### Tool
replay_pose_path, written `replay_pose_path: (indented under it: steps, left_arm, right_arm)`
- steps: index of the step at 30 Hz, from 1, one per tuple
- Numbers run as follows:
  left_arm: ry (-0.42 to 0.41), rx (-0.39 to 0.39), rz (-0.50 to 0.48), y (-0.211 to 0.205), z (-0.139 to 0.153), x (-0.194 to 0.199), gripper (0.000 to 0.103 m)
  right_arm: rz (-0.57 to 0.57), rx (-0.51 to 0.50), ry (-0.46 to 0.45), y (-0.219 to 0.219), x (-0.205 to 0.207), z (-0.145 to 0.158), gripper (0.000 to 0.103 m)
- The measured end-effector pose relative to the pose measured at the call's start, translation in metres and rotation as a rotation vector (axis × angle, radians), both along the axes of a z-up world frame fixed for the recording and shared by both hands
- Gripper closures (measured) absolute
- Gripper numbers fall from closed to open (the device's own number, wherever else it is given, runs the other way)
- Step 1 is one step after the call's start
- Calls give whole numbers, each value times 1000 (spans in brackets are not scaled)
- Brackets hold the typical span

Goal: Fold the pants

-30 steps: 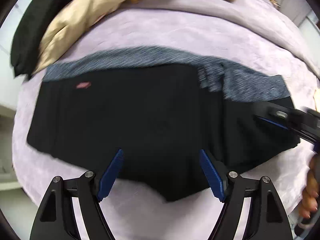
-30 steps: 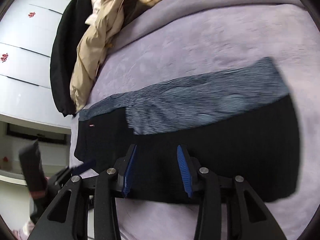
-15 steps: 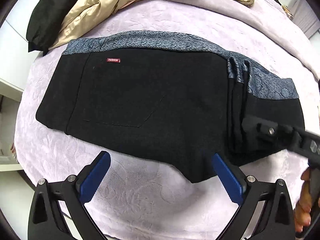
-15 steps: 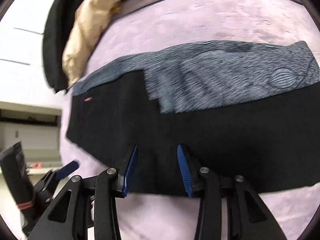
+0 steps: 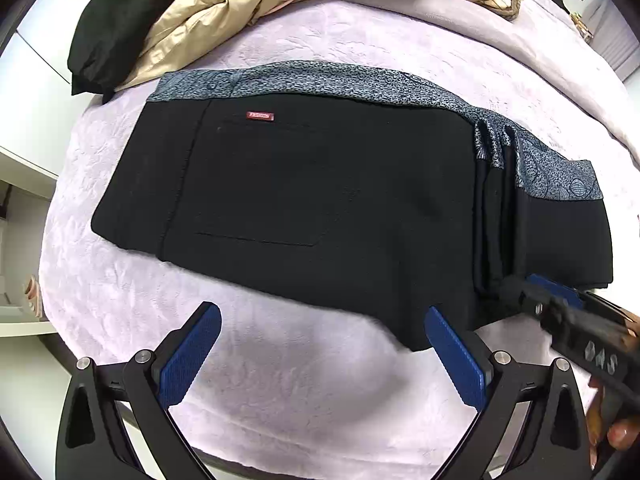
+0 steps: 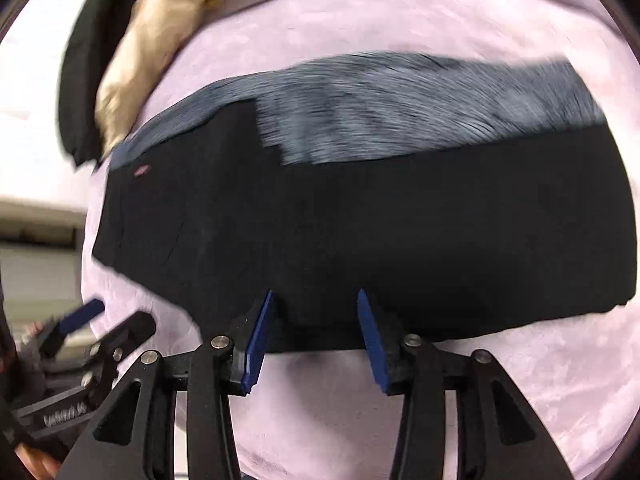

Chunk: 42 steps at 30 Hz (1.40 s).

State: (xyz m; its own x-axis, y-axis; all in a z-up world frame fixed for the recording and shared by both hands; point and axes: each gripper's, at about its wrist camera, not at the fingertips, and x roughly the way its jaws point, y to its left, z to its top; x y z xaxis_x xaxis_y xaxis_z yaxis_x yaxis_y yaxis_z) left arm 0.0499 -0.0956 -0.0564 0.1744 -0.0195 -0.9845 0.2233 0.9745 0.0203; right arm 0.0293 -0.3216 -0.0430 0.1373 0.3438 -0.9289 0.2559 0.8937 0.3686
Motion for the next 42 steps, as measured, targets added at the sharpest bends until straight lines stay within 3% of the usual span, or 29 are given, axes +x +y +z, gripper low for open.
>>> replay_pose_path:
  steps: [4,14,20,29,36,42]
  left_arm:
    - [1,-7,-20,1,3,-4,1]
    - [24,-48,-62,16,9,-18,1]
    - [-28,-34,-69,23,24,-27,1]
    - [-48,-66,-10,20,33,-53,1]
    - [-36,-71,-1,14,40,-95,1]
    - [-65,-157,32,32,63,-104,1]
  right_arm:
    - [92,-25,9,19,-6,14,53]
    - [48,-88,20,30,-42,48,23]
    - [4,-89,-17,36,-54,70,21]
    - [75,-100,-98,39,-67,94,21]
    - [9,-93,-74,10,-118,99,21]
    - [-12,-112,-47,-3,-138,100,21]
